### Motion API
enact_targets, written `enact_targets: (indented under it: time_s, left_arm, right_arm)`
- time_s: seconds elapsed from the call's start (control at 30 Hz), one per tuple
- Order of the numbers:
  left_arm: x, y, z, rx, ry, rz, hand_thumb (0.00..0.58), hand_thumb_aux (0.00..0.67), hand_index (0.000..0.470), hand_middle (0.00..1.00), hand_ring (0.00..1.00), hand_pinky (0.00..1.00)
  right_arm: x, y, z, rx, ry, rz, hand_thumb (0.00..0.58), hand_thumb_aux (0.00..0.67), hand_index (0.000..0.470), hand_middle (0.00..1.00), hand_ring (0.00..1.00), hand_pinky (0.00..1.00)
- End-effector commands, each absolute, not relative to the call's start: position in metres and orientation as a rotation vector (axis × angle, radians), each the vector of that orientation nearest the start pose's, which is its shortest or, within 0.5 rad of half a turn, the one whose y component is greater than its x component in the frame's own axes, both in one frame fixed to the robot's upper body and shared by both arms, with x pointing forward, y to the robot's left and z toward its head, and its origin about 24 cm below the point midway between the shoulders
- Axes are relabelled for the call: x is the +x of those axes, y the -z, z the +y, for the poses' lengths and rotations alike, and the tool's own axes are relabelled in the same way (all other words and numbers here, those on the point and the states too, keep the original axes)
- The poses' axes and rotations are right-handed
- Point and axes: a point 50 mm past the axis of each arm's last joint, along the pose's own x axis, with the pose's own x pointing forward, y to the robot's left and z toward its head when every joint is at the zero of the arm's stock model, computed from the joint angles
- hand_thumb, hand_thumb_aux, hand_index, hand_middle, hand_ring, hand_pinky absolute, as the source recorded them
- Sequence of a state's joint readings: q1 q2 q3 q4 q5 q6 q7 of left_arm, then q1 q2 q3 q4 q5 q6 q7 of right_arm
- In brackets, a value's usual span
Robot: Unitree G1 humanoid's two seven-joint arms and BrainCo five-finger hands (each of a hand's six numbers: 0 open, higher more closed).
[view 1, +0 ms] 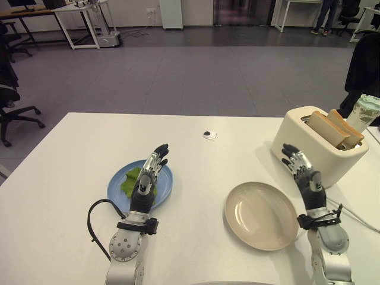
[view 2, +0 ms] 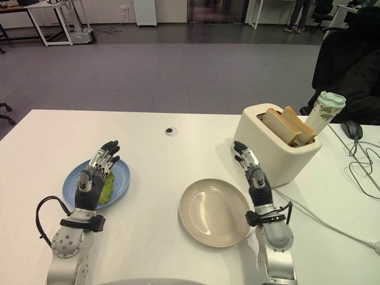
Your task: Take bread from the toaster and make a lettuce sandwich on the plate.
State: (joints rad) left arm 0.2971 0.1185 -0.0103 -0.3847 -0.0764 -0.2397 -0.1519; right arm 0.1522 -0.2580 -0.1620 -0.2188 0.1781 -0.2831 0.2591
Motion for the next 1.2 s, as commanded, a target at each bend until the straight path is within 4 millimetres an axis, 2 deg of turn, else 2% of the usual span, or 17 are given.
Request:
enact_targets:
  time_s: [0.03,0.17,0.23,0.27,0.3,0.33,0.37,0.47,0.53,0.57,0.63,0.67,0.73,0.8,0.9,1.0,1.2]
  left_arm:
    - [0.191,-0.089,0.167,0.079,0.119,-0.321,0.000,0.000,0.000,0.00,0.00,0.00]
    - [0.191,-0.088,0.167,0.077,0.111,-0.323,0.000,0.000,0.000,0.00,0.00,0.00]
    - [0.191,-0.089,0.166,0.076,0.111,-0.325,0.000,0.000,0.000,0.00,0.00,0.00]
    - [0.191,-0.089,0.166,0.076,0.112,-0.326,0.000,0.000,0.000,0.00,0.00,0.00]
    - [0.191,-0.089,0.167,0.077,0.110,-0.327,0.000,0.000,0.000,0.00,0.00,0.00]
    - [0.191,-0.089,0.167,0.078,0.107,-0.327,0.000,0.000,0.000,0.00,0.00,0.00]
    - [0.190,-0.089,0.168,0.078,0.105,-0.327,0.000,0.000,0.000,0.00,0.00,0.00]
    - [0.190,-0.088,0.169,0.080,0.101,-0.328,0.000,0.000,0.000,0.00,0.00,0.00]
    - [0.190,-0.089,0.169,0.081,0.100,-0.329,0.000,0.000,0.000,0.00,0.00,0.00]
    - [0.191,-0.089,0.169,0.081,0.099,-0.329,0.000,0.000,0.000,0.00,0.00,0.00]
    - [0.191,-0.089,0.170,0.082,0.099,-0.330,0.000,0.000,0.000,0.00,0.00,0.00]
    - [0.191,-0.089,0.170,0.083,0.099,-0.330,0.000,0.000,0.000,0.00,0.00,0.00]
    - [0.191,-0.089,0.171,0.086,0.096,-0.331,0.000,0.000,0.000,0.00,0.00,0.00]
    - [0.191,-0.090,0.172,0.087,0.093,-0.333,0.000,0.000,0.000,0.00,0.00,0.00]
    - [0.190,-0.090,0.173,0.088,0.090,-0.334,0.000,0.000,0.000,0.00,0.00,0.00]
    - [0.190,-0.091,0.174,0.090,0.089,-0.334,0.000,0.000,0.000,0.00,0.00,0.00]
    - [0.188,-0.092,0.174,0.089,0.088,-0.337,0.000,0.000,0.000,0.00,0.00,0.00]
  right_arm:
    - [0.237,-0.141,-0.257,-0.354,-0.070,-0.382,0.000,0.000,0.000,0.00,0.00,0.00]
    - [0.253,-0.163,-0.304,-0.547,0.004,-0.286,0.000,0.000,0.000,0.00,0.00,0.00]
    - [0.257,-0.168,-0.323,-0.609,0.049,-0.250,0.248,0.163,0.114,0.00,0.00,0.00]
    - [0.258,-0.170,-0.330,-0.639,0.066,-0.232,0.387,0.284,0.199,0.00,0.00,0.00]
    - [0.261,-0.170,-0.337,-0.664,0.079,-0.213,0.392,0.289,0.203,0.00,0.00,0.00]
    - [0.263,-0.171,-0.345,-0.692,0.095,-0.194,0.366,0.263,0.184,0.00,0.00,0.00]
    - [0.265,-0.172,-0.351,-0.718,0.111,-0.177,0.304,0.208,0.146,0.00,0.00,0.00]
    - [0.269,-0.169,-0.370,-0.765,0.154,-0.125,0.205,0.131,0.092,0.00,0.00,0.00]
    - [0.271,-0.164,-0.377,-0.785,0.169,-0.095,0.148,0.092,0.065,0.00,0.00,0.00]
    - [0.271,-0.159,-0.380,-0.790,0.172,-0.081,0.148,0.092,0.065,0.00,0.00,0.00]
    - [0.273,-0.151,-0.383,-0.800,0.176,-0.058,0.075,0.045,0.031,0.00,0.00,0.00]
    - [0.273,-0.147,-0.385,-0.807,0.180,-0.044,0.087,0.053,0.037,0.00,0.00,0.00]
    - [0.274,-0.141,-0.389,-0.819,0.191,-0.015,0.156,0.097,0.068,0.00,0.00,0.00]
    - [0.275,-0.137,-0.391,-0.830,0.195,-0.002,0.164,0.102,0.072,0.00,0.00,0.00]
    - [0.276,-0.132,-0.392,-0.840,0.196,0.013,0.322,0.223,0.157,0.00,0.00,0.00]
    - [0.275,-0.129,-0.396,-0.832,0.210,0.028,0.403,0.300,0.210,0.00,0.00,0.00]
    - [0.279,-0.127,-0.387,-0.831,0.166,-0.001,0.417,0.315,0.221,0.00,0.00,0.00]
